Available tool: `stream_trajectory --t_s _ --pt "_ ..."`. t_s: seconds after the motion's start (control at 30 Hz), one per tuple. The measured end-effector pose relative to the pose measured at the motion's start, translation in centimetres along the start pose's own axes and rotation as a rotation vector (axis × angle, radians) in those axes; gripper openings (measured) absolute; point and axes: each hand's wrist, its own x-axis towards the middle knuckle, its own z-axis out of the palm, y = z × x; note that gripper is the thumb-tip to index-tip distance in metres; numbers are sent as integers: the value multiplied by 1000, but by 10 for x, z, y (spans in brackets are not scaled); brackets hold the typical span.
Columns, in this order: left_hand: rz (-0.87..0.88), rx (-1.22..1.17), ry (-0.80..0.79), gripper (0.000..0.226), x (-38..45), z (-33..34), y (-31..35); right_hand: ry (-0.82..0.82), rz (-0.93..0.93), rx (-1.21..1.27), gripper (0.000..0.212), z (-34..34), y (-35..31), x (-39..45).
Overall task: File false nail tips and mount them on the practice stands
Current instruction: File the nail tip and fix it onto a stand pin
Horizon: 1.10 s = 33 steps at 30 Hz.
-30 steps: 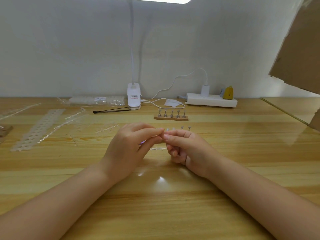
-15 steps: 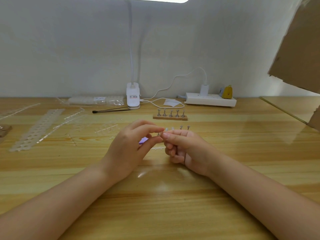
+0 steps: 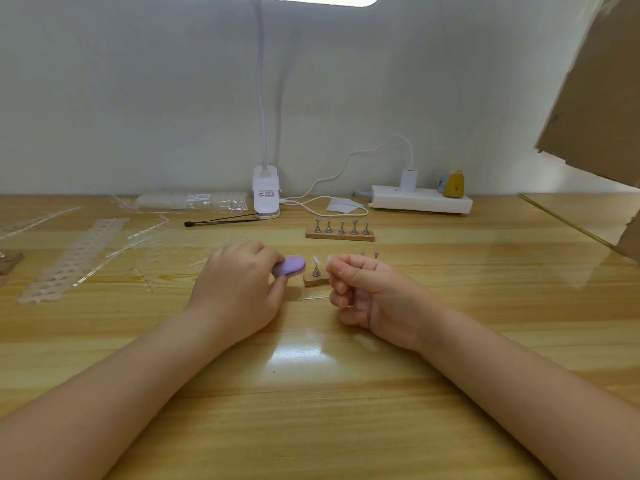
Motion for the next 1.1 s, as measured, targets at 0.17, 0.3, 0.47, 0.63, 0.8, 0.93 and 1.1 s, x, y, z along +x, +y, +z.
stream_trajectory --t_s 0.17,0.3,0.47,0.63,0.8,0.93,1.1 --pt "25 -593 169 21 -4 -8 25 23 -5 34 11 -1 1 1" --pt "187 -548 275 20 -9 -7 35 -15 -12 32 10 -1 0 0" --pt "375 -529 408 34 -7 -8 32 -83 9 14 11 -3 0 -2" --pt "430 -439 360 29 -8 -6 27 -142 28 -17 9 -4 -2 -4" --pt "130 -539 314 21 -9 -5 28 -85 29 -10 9 -2 -4 -3" --pt "162 -643 273 25 -9 -8 33 -114 41 -60 9 -1 -4 -4" --pt "156 -615 208 23 -8 -8 31 -160 48 -46 15 -2 -5 -5"
